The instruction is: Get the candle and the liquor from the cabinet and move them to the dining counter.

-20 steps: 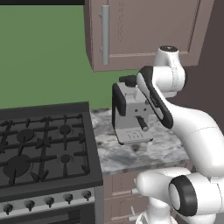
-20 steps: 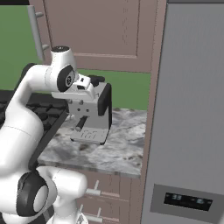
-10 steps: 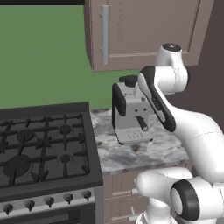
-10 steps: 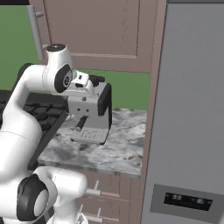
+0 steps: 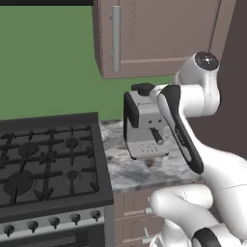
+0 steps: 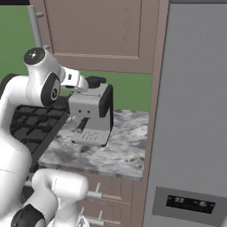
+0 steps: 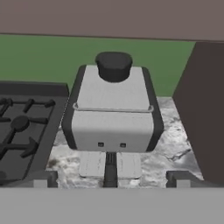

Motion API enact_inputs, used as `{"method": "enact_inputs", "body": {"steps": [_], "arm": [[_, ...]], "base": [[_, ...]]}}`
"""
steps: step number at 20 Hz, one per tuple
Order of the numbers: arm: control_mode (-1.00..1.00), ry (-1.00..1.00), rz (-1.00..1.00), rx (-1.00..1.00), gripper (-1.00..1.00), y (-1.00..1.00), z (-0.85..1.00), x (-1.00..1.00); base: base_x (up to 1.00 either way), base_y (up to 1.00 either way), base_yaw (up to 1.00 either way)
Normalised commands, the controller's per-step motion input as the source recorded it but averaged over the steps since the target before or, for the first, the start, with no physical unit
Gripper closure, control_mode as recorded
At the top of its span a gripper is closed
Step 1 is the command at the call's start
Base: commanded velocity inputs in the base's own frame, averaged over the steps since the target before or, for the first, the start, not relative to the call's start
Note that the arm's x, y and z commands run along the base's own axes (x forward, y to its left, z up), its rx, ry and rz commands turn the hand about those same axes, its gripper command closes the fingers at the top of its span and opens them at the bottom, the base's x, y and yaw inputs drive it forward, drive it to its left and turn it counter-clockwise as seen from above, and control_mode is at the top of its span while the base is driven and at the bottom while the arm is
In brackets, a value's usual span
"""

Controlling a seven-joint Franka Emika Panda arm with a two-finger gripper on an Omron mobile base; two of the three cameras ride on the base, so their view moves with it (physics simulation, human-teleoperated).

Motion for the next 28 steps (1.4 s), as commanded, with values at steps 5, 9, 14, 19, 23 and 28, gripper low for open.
{"method": "enact_inputs", "body": {"steps": [5,9,14,19,23,28], "arm": [[-1.0,-0.25,0.01,0.0,-1.0,0.08,0.39,-0.16],[-1.0,-0.27,0.0,0.0,-1.0,0.12,0.36,-0.28],[-1.0,-0.29,0.0,0.0,-1.0,0.06,0.44,-0.35],[-1.0,-0.29,0.0,0.0,-1.0,0.08,0.4,-0.44],[-1.0,-0.29,0.01,0.0,-1.0,0.03,0.41,-0.54],[-1.0,-0.2,0.03,0.0,-1.0,0.18,0.42,-0.23]], "base": [[0.0,0.0,0.0],[0.0,0.0,0.0],[0.0,0.0,0.0],[0.0,0.0,0.0],[0.0,0.0,0.0],[0.0,0.0,0.0]]}}
